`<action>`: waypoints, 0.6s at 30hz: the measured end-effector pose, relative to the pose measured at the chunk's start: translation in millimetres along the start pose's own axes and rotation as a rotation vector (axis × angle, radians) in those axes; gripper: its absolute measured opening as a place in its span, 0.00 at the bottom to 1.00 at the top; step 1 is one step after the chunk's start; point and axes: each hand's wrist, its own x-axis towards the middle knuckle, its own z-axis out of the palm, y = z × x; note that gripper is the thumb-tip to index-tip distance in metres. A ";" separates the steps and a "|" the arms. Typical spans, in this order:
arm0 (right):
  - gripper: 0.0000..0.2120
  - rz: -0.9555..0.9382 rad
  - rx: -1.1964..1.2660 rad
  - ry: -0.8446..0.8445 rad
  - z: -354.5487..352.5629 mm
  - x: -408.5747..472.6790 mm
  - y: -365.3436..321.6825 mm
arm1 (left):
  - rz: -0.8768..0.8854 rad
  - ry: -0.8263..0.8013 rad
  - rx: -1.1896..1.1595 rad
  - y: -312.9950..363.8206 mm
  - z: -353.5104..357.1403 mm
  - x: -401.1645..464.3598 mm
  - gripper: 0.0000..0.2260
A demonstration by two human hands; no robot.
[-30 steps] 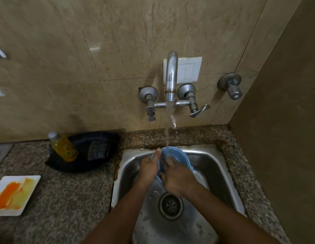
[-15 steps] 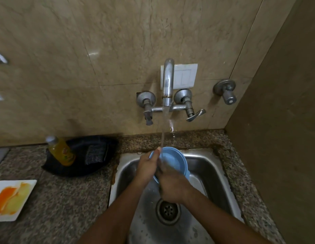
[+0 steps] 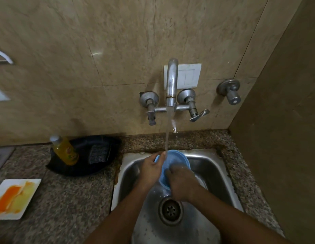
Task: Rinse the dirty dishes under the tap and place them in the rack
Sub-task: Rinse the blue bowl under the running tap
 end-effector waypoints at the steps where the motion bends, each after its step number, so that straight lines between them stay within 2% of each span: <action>1: 0.24 0.004 0.005 0.029 3.4 3.6 -5.5 | 0.024 0.004 0.044 2.7 1.9 2.8 0.13; 4: 0.24 -0.151 0.406 0.004 20.8 -4.4 -31.5 | 0.020 0.046 0.129 7.9 -6.8 15.4 0.17; 5: 0.25 -0.188 0.424 0.048 28.2 -10.2 -26.3 | -0.005 0.067 0.126 6.6 -11.9 16.3 0.16; 7: 0.19 -0.245 0.200 0.176 38.4 -15.9 1.7 | -0.025 0.087 0.154 -2.9 -15.4 11.7 0.15; 8: 0.16 -0.210 0.099 0.210 39.8 -15.5 11.5 | -0.025 0.078 0.173 -7.2 -12.7 9.1 0.16; 9: 0.15 -0.144 0.068 0.165 36.8 -14.7 12.9 | -0.033 0.072 0.177 -7.7 -8.7 7.0 0.16; 11: 0.15 -0.067 0.095 0.099 28.5 -11.6 -7.4 | -0.078 0.070 0.186 -4.6 -3.0 10.3 0.17; 14: 0.17 -0.129 0.249 0.021 27.3 -14.3 -23.0 | -0.105 0.052 0.294 -2.4 -7.7 17.8 0.20; 16: 0.15 -0.162 0.121 0.028 29.9 -14.1 -5.9 | -0.114 0.046 0.214 -4.8 -11.1 12.4 0.17; 18: 0.15 -0.077 0.108 0.052 28.2 -6.6 5.0 | -0.168 -0.034 0.003 -4.3 -9.0 -0.4 0.09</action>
